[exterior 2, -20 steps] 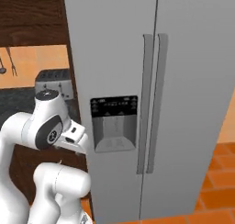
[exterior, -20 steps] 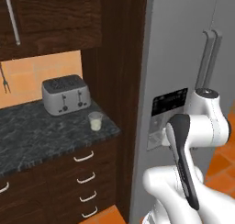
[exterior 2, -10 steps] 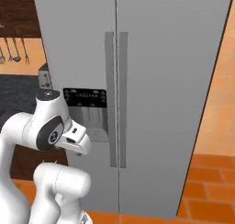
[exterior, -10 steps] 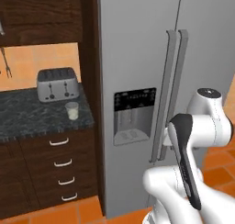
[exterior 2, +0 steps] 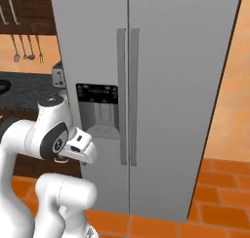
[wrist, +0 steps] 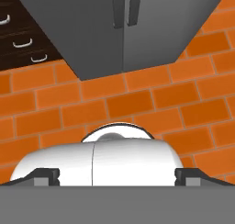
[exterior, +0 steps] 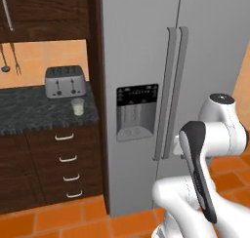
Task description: Grab a lemon wedge from the fridge and one ice cube from the ice bowl, and put them in the glass of lemonade.
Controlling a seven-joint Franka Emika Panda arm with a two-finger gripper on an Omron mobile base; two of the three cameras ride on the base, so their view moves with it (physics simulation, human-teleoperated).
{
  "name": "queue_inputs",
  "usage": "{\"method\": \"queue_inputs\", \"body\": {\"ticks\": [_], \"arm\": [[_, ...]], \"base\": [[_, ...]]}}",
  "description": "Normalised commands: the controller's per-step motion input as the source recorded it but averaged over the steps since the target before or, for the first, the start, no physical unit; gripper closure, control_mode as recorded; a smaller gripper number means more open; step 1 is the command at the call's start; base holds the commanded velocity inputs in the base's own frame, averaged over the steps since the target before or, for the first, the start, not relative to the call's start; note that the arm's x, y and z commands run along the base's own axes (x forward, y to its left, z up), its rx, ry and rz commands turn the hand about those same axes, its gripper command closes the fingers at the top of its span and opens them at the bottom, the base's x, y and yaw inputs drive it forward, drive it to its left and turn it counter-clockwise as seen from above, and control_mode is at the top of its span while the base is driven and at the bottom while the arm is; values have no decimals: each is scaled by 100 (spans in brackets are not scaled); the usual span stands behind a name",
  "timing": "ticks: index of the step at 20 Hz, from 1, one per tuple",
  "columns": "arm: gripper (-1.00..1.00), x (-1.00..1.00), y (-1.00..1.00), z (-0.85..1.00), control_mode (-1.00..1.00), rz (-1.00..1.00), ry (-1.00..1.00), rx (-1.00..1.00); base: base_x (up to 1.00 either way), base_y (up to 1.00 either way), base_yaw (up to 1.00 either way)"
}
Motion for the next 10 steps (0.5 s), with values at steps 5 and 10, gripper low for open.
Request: {"method": "queue_inputs", "body": {"ticks": [5,10], "arm": [[-100,0,0,0,100,0,0,0],[-100,0,0,0,100,0,0,0]], "base": [[-6,-44,3],[24,-63,0]]}}
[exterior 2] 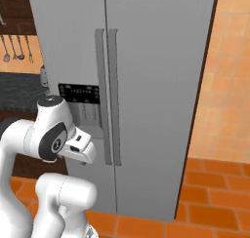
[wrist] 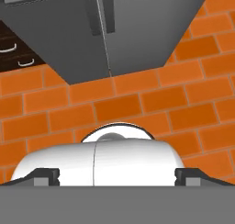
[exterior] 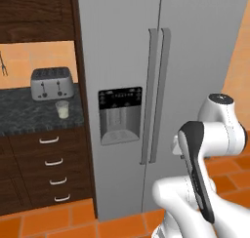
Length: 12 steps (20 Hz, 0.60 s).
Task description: Grab a lemon wedge from the fridge and one ice cube from the ice bowl, and put them in the glass of lemonade.
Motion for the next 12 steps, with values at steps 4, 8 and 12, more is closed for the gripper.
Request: {"method": "queue_inputs", "body": {"ticks": [4,8,12], "arm": [[-100,0,0,0,100,0,0,0],[-100,0,0,0,100,0,0,0],[-100,0,0,0,100,0,0,0]], "base": [[-47,0,6],[-34,13,12],[-39,-5,10]]}}
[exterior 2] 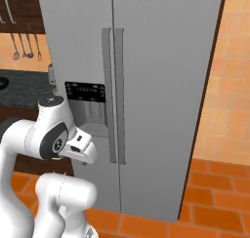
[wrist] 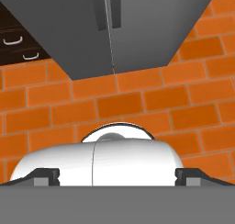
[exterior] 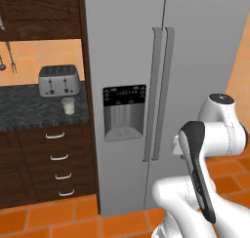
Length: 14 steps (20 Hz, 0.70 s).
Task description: Grab a lemon wedge from the fridge and one ice cube from the ice bowl, and put them in the glass of lemonade.
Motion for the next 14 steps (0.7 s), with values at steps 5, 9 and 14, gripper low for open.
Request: {"method": "queue_inputs", "body": {"ticks": [5,9,14], "arm": [[-100,0,0,0,100,0,0,0],[-100,0,0,0,100,0,0,0],[-100,0,0,0,100,0,0,0]], "base": [[-47,-19,1],[-75,-19,3],[-2,0,1]]}}
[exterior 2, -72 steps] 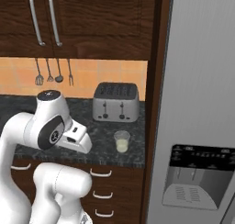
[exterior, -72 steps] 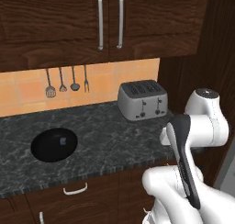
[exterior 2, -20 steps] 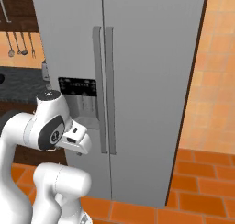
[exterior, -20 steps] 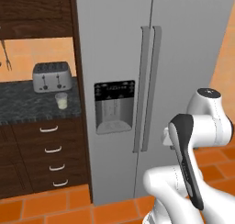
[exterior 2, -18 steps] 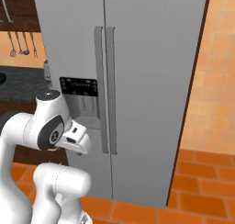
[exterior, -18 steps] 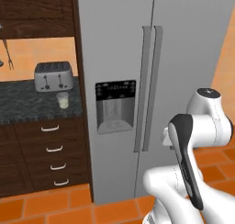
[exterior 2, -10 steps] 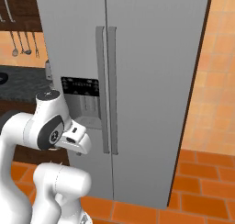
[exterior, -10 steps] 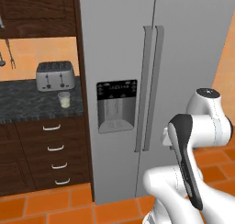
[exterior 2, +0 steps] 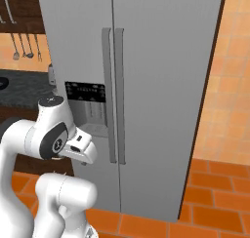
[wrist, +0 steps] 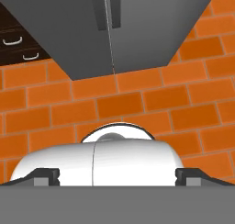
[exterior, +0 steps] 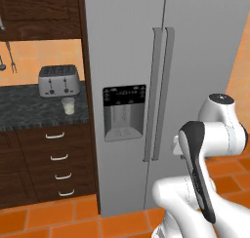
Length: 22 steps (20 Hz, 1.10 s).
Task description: Grab a lemon wedge from the fridge and one ice cube from the ice bowl, and put them in the glass of lemonade.
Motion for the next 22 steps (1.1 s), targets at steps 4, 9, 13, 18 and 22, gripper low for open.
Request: {"method": "queue_inputs", "body": {"ticks": [4,9,13,18,22], "arm": [[-100,0,0,0,100,0,0,0],[-100,-20,0,13,-100,0,-15,2],[-100,-44,0,25,-100,0,-35,8],[-100,-28,-2,32,-100,0,-37,7],[-100,11,-8,78,-100,11,-17,0]], "base": [[-19,-2,0],[-14,0,0],[0,0,0],[0,0,0],[0,0,0]]}}
